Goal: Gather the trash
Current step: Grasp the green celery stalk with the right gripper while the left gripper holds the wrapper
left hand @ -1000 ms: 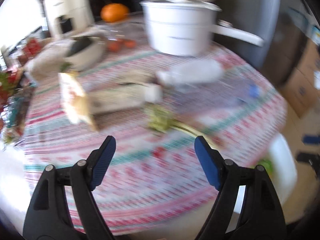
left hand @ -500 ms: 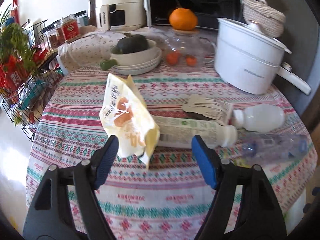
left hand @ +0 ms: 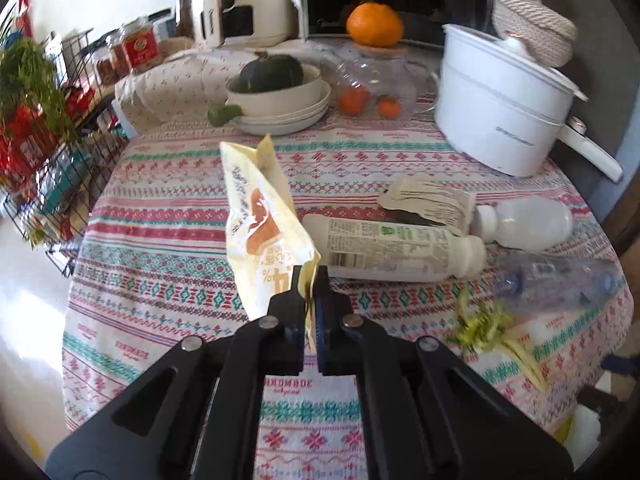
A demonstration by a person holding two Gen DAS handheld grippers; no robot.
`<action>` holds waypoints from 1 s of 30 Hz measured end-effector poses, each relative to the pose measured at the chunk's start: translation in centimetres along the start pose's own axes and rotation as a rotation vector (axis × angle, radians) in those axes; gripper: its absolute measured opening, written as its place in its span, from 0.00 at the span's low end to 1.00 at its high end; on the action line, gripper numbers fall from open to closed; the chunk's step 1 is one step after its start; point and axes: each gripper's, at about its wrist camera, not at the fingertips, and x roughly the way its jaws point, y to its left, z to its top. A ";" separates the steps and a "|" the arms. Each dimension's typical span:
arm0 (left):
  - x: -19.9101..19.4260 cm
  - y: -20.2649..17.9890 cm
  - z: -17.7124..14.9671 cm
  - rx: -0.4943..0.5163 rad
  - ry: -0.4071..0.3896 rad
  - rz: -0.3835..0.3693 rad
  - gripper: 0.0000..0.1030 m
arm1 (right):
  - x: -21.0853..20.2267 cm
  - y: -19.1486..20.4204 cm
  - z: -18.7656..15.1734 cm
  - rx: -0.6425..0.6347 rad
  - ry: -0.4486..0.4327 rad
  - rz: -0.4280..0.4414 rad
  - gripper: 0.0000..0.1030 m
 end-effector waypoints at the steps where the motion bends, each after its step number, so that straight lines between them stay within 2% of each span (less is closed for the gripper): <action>1: -0.6 -0.1 -0.1 0.014 -0.005 -0.007 0.04 | 0.2 0.4 0.2 -0.007 -0.002 0.000 0.70; 6: -4.6 0.0 -1.1 0.084 -0.012 -0.088 0.04 | 1.3 3.2 1.4 -0.045 -0.021 0.021 0.70; 12: -6.6 1.1 -3.3 0.096 0.055 -0.183 0.04 | 3.4 7.0 3.2 -0.085 -0.045 0.059 0.70; 19: -6.9 1.1 -4.8 0.118 0.089 -0.213 0.04 | 6.5 9.2 5.0 -0.119 -0.052 0.016 0.68; 21: -7.1 0.9 -4.8 0.118 0.088 -0.218 0.04 | 7.3 9.0 5.4 -0.099 -0.048 0.007 0.63; 22: -7.3 0.9 -4.8 0.119 0.086 -0.221 0.04 | 7.7 8.9 5.5 -0.087 -0.048 0.009 0.57; 24: -7.5 1.0 -4.9 0.119 0.080 -0.224 0.04 | 7.9 8.9 5.8 -0.089 -0.077 -0.006 0.40; 25: -7.7 1.0 -4.8 0.117 0.076 -0.226 0.04 | 8.0 9.0 5.8 -0.095 -0.086 -0.015 0.22; 26: -7.8 1.0 -4.7 0.114 0.072 -0.229 0.04 | 8.0 9.0 5.9 -0.100 -0.084 -0.005 0.14; 30: -8.3 1.2 -4.6 0.107 0.053 -0.239 0.04 | 7.6 9.3 5.6 -0.142 -0.074 0.008 0.07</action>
